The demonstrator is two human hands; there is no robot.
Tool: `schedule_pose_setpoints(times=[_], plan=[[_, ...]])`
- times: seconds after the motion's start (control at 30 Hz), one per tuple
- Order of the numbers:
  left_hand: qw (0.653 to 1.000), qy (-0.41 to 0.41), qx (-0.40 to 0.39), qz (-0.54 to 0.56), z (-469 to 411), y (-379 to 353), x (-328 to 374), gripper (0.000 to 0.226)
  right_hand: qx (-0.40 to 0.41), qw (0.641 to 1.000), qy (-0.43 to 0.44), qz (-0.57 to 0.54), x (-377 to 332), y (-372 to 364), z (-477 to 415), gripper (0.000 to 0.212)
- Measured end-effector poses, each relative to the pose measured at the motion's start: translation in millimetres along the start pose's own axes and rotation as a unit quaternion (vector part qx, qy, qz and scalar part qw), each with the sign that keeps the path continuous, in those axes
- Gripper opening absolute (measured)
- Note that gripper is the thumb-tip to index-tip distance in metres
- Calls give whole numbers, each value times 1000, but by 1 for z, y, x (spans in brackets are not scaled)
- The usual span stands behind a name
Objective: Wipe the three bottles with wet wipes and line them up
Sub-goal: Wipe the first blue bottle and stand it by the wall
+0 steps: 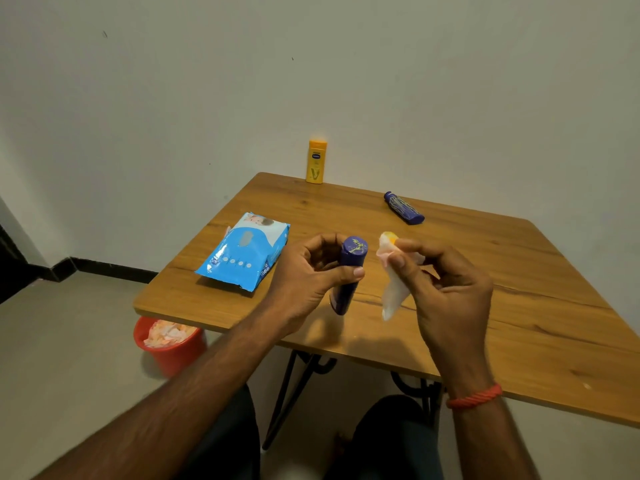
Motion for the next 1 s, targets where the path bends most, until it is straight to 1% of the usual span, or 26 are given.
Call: schedule_pose_setpoints(times=[0.07,0.13,0.27,0.33,0.4,0.5,0.57,0.63,0.73,0.83,0.87,0.9,0.93,1.0], plan=[[999,-30,-12,-31,2,-2,4,43,-46,996,41,67,-4,-5,-6,17],[996,-62,-22,-64,3,-3,8,40,-87,984,71,139,-4,-13,-9,18],[987,-106,-19,-123,8,0,14,44,-95,975,79,184,-5,-22,-13,20],[980,-126,-21,-156,9,1,18,47,-89,975,73,190,-7,-24,-16,19],[970,-145,-25,-193,9,0,22,49,-66,980,41,181,-7,-25,-21,17],[968,-148,-22,-204,8,-2,25,52,-29,992,-32,120,-4,-25,-25,15],[968,-144,-10,-205,6,-1,24,52,-25,994,-54,89,-4,-26,-23,15],[967,-140,-1,-211,5,1,22,50,-46,994,-26,100,-6,-27,-18,17],[964,-141,6,-227,5,2,21,45,-88,982,51,159,-6,-26,-12,23],[956,-149,5,-252,4,1,21,41,-124,956,130,233,-5,-26,-12,20],[953,-155,5,-260,4,1,21,39,-133,948,144,250,-6,-27,-12,18],[949,-163,7,-268,3,1,22,38,-131,948,141,255,-7,-28,-14,17],[945,-173,10,-277,2,1,23,37,-115,955,118,246,-7,-28,-17,17],[936,-196,14,-293,1,1,24,37,-67,977,34,198,-6,-27,-20,16]])
Point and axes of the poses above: each hand's wrist, its own z-axis away from the middle knuckle, its own y-axis out of the back of the hand, x = y × z, the point moved 3 cm from there along -z, towards the middle knuckle, and after that the axes turned 2 degrees about y, right-handed, at the moved point
